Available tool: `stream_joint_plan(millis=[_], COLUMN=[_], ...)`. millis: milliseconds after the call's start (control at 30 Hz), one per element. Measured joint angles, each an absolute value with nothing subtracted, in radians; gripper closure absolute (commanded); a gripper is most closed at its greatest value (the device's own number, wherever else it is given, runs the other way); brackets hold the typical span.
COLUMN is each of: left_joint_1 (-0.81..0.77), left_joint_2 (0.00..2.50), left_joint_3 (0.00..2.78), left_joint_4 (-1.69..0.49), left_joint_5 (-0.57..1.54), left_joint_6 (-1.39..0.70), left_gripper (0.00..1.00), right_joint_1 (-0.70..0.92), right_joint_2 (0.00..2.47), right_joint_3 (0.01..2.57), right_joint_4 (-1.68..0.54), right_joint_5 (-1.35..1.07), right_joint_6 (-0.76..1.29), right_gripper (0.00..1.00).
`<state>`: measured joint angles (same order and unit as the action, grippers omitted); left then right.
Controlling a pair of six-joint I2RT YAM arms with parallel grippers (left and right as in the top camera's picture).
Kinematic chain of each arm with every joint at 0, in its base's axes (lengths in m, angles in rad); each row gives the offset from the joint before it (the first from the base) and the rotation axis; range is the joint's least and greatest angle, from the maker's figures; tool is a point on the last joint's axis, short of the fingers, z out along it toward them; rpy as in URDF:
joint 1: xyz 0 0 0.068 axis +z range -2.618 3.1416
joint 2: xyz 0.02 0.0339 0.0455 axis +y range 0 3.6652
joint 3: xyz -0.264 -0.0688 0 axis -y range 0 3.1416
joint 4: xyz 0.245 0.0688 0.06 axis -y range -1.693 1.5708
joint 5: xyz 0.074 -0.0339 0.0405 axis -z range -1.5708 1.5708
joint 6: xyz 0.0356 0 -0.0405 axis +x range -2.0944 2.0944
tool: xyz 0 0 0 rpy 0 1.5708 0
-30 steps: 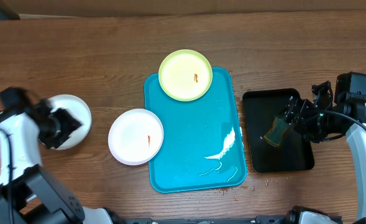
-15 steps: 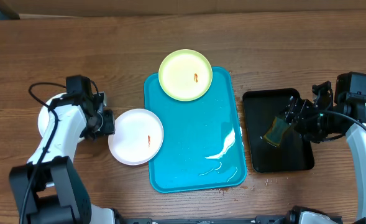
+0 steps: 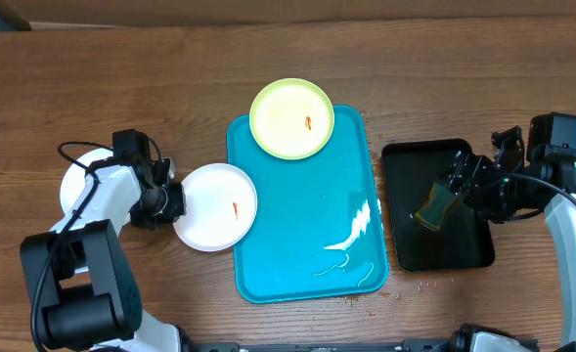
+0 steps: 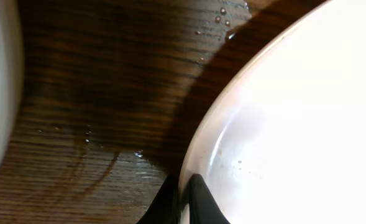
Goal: Clean dirty plates on tray and stack at the side
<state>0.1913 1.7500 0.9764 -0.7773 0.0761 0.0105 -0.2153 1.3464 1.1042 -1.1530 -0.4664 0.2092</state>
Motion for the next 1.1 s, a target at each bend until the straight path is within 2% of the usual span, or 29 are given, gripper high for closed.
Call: stream_joint_plan(millis=[233,367,633,733,767,867,933,1100], left_joint_1=[0.189,0.146,-0.097,-0.179,-0.199,-0.243,-0.252,-0.254], left_joint_2=[1.757,1.735,1.703,1.703,1.703,1.703,1.703,1.703], left_joint_3=[1.007,1.037,1.054,1.054,1.054,1.054,1.054,1.054], left_joint_4=[-0.929,-0.943,-0.892,-0.865,-0.862,-0.847,-0.83,-0.818], left_joint_5=[0.119,0.157,0.189,0.19,0.188,0.178,0.175,0.183], left_joint_6=[0.011,0.01,-0.051,-0.106,-0.125,-0.183,-0.21,-0.244], left_gripper=[0.96,0.96,0.96,0.96,0.95,0.77,0.68,0.62], right_joint_1=[-0.215,-0.215,-0.213,-0.191,-0.176,-0.123,-0.091,-0.07], right_joint_2=[1.346,1.346,1.346,1.346,1.346,1.346,1.346,1.369], right_joint_3=[1.104,1.104,1.104,1.102,1.096,1.047,0.997,0.882], right_joint_4=[-1.143,-1.135,-1.124,-1.124,-1.116,-1.072,-1.031,-0.868], right_joint_5=[-0.466,-0.467,-0.463,-0.442,-0.432,-0.358,-0.289,-0.149], right_joint_6=[0.209,0.209,0.208,0.208,0.207,0.238,0.282,0.394], right_gripper=[0.24,0.24,0.26,0.32,0.32,0.32,0.34,0.44])
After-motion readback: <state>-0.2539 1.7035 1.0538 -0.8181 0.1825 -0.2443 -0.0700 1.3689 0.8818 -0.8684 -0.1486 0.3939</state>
